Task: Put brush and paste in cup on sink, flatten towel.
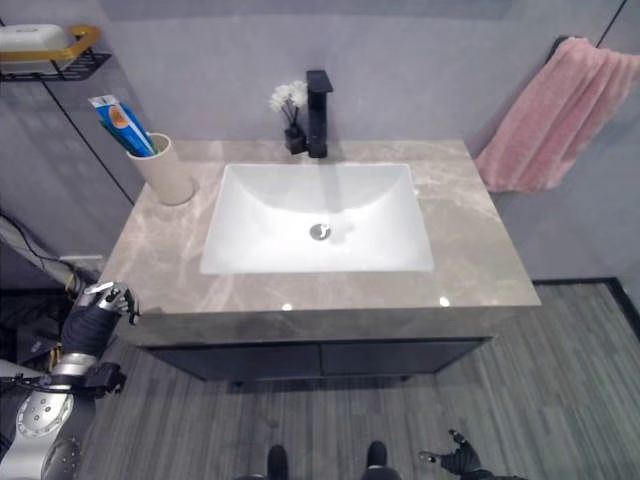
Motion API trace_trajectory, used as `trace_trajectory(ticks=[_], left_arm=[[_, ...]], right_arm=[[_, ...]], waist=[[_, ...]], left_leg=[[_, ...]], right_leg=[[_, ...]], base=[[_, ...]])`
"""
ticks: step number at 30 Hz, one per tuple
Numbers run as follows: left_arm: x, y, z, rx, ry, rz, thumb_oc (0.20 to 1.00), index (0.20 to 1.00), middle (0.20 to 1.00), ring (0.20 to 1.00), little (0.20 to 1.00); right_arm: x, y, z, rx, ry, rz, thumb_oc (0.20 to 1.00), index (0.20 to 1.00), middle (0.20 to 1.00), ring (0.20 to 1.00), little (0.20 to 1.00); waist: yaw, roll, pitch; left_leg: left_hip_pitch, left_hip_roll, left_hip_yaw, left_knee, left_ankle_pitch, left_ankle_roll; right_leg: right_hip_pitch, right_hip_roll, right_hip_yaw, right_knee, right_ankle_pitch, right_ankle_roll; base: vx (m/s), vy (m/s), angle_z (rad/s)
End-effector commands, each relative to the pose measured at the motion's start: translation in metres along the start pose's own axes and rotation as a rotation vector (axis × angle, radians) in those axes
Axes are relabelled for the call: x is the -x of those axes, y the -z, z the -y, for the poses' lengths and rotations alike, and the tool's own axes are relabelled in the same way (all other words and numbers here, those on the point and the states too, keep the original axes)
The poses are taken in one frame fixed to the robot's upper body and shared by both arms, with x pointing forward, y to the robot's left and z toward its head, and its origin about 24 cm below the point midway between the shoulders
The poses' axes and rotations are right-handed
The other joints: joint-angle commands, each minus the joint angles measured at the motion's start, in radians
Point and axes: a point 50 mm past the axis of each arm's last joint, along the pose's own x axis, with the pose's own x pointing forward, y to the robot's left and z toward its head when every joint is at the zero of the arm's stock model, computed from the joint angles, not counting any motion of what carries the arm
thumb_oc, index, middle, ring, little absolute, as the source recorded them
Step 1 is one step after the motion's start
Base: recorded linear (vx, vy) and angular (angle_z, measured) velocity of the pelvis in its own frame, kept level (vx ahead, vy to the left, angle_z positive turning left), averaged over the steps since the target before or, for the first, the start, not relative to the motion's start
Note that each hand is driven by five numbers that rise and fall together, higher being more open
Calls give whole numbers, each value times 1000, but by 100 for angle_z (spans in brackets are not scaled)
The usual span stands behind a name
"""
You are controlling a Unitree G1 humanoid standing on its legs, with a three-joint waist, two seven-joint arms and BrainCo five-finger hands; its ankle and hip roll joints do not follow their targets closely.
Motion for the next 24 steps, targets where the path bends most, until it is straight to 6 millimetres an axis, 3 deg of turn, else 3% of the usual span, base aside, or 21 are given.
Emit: trace_trajectory(ticks=[1,5,8,11,13,17,24], left_arm=[[-9,-30,0,-8,-7,169,200,200,200,200,200],[-17,-28,4,25,-4,175,200,200,200,200,200],[-24,-31,9,46,0,199,200,200,200,200,200],[-25,-30,7,47,-9,191,200,200,200,200,200],[-24,-31,3,24,-44,191,200,200,200,200,200],[-19,-25,-1,29,-62,168,200,200,200,200,200],[-4,-29,-26,-87,-124,138,200,200,200,200,200]], right_arm=[[-5,-12,13,50,26,44,1000,1000,1000,1000,1000],[-2,-5,28,42,71,33,1000,1000,1000,1000,1000],[-1,1,43,32,128,1,1000,1000,1000,1000,1000],[2,15,48,-4,167,-55,1000,1000,1000,1000,1000],[6,26,51,-17,197,-94,1000,1000,1000,1000,1000],[7,29,47,-26,187,-106,1000,1000,1000,1000,1000],[5,26,27,-16,124,-101,1000,1000,1000,1000,1000]], waist=[[-9,1,-13],[-20,-8,6],[-23,-9,30],[-31,-5,14],[-24,11,3],[-37,29,-15],[-26,32,-52]], left_leg=[[22,-63,-6,103,-105,42],[-50,-50,-20,281,-113,-1],[-150,-39,-48,414,-53,-53],[-139,45,-12,272,-36,-53],[-129,109,-82,136,51,-74],[-63,103,-68,61,43,-77],[1,34,-21,4,10,-44]], right_leg=[[-12,58,-10,69,-21,-12],[33,69,-11,24,-31,-44],[53,62,-34,11,-37,-62],[70,51,-44,-11,-44,-49],[65,36,-32,0,-48,-30],[67,21,-18,14,-50,-12],[77,-33,25,-30,4,25]], base=[[79,-122,-20],[31,-154,7],[-33,-75,35],[70,73,26],[145,182,14],[109,156,-11],[99,185,-23]])
